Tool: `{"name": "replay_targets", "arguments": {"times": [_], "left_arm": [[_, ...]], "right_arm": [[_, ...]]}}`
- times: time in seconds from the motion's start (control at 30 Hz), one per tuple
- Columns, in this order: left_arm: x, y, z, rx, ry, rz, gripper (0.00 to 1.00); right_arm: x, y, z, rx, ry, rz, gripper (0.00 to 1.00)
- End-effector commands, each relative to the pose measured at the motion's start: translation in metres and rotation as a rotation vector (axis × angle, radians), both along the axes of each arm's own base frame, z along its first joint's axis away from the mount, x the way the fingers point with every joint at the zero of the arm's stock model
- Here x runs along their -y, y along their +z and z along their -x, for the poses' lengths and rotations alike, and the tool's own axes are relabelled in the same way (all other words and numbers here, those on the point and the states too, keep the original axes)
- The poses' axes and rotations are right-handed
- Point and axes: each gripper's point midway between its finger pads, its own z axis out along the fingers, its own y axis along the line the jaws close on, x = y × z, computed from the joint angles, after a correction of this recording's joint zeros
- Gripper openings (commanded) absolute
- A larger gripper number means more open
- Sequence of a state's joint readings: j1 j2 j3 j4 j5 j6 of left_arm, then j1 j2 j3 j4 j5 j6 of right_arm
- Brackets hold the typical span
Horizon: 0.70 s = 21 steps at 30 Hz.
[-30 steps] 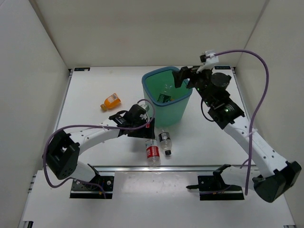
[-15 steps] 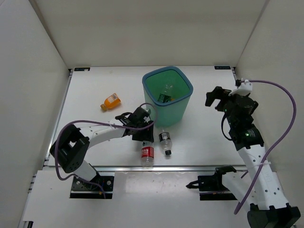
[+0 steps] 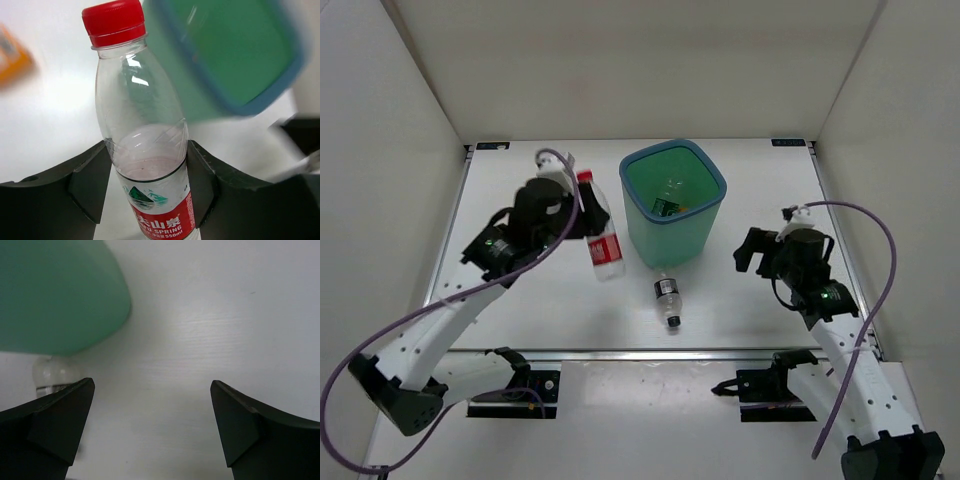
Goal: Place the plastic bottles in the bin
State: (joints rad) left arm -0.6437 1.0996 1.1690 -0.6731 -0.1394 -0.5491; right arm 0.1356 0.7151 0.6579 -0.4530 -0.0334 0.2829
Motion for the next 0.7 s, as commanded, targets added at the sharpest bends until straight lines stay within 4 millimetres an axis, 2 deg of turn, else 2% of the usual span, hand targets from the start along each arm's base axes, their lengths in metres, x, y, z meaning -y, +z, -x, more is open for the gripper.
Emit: {"name": "replay_targets", "arguments": {"times": [0.0, 0.07, 0.13, 0.23, 0.37, 0.4, 0.43, 0.47, 0.53, 0.6, 0.63, 0.67], "left_arm": [[-0.012, 0.097, -0.021, 0.298, 0.052, 0.011, 0.46], [-0.003, 0.135, -0.032, 0.417, 0.049, 0.038, 0.46], [0.018, 0.17, -0.045, 0.523, 0.001, 0.103, 0.49], [0.047, 0.19, -0.069, 0.595, -0.028, 0.111, 0.48], [0.093, 0.193, -0.102, 0.67, -0.053, 0.074, 0.47], [0.097, 0.184, -0.113, 0.675, -0.028, 0.028, 0.46], [0.1, 0.187, -0.117, 0.699, -0.013, 0.017, 0.46], [0.108, 0.19, -0.121, 0.715, -0.001, 0.016, 0.48], [0.115, 0.178, -0.135, 0.722, 0.026, -0.033, 0.5], [0.112, 0.176, -0.143, 0.721, 0.062, -0.05, 0.5], [0.116, 0.171, -0.145, 0.71, 0.05, -0.05, 0.53], [0.119, 0.167, -0.145, 0.701, 0.022, -0.05, 0.61]], "right_arm": [[-0.039, -0.022, 0.018, -0.077, 0.16, -0.059, 0.99], [-0.054, -0.034, 0.026, -0.1, 0.211, -0.058, 0.99], [-0.073, -0.035, 0.033, -0.094, 0.267, -0.037, 0.99], [-0.087, -0.04, 0.038, -0.1, 0.309, 0.016, 1.0], [-0.101, -0.039, 0.041, -0.097, 0.367, -0.009, 0.99], [-0.103, -0.037, 0.039, -0.082, 0.376, -0.017, 0.99], [-0.103, -0.042, 0.041, -0.093, 0.381, -0.016, 0.99], [-0.105, -0.038, 0.038, -0.082, 0.385, -0.022, 0.99], [-0.106, -0.041, 0.038, -0.093, 0.395, -0.01, 1.0], [-0.109, -0.042, 0.039, -0.082, 0.429, 0.021, 0.99], [-0.111, -0.044, 0.041, -0.083, 0.455, 0.042, 0.99], [-0.112, -0.042, 0.04, -0.071, 0.461, 0.06, 1.0]]}}
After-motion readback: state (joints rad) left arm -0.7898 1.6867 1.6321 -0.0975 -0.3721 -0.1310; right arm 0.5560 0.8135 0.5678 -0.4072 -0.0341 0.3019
